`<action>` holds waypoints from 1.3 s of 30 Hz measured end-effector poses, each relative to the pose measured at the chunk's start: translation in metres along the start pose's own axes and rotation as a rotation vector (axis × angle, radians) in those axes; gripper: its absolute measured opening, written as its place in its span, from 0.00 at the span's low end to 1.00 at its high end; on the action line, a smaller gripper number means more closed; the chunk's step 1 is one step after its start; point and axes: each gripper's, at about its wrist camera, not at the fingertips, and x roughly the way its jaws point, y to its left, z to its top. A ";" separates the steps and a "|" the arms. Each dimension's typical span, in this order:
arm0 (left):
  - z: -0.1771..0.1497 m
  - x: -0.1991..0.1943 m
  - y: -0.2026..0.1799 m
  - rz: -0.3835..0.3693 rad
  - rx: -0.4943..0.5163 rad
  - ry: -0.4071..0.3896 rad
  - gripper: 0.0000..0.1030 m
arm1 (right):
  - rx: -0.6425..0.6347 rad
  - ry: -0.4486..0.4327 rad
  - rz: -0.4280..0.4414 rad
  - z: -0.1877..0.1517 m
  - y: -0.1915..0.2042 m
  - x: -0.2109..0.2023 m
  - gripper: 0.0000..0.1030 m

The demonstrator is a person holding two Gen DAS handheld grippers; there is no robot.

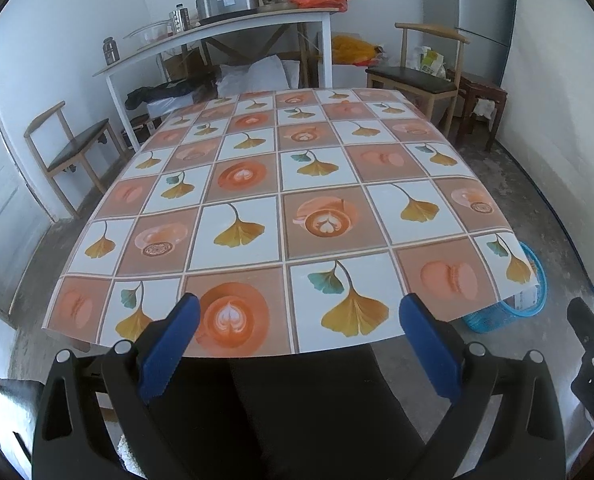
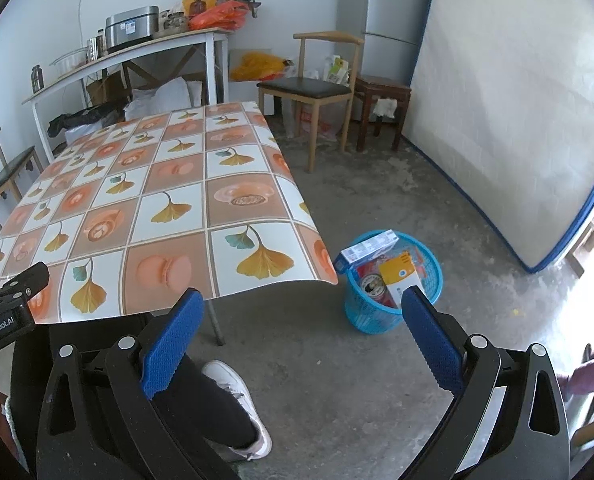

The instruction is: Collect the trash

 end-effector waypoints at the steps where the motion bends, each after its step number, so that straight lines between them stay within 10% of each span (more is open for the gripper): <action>1: 0.000 0.000 0.000 -0.002 0.001 0.000 0.95 | 0.001 -0.001 -0.001 0.000 -0.001 0.000 0.92; 39: 0.000 -0.002 -0.002 -0.006 0.004 -0.004 0.95 | 0.006 -0.005 -0.003 0.002 -0.001 -0.002 0.92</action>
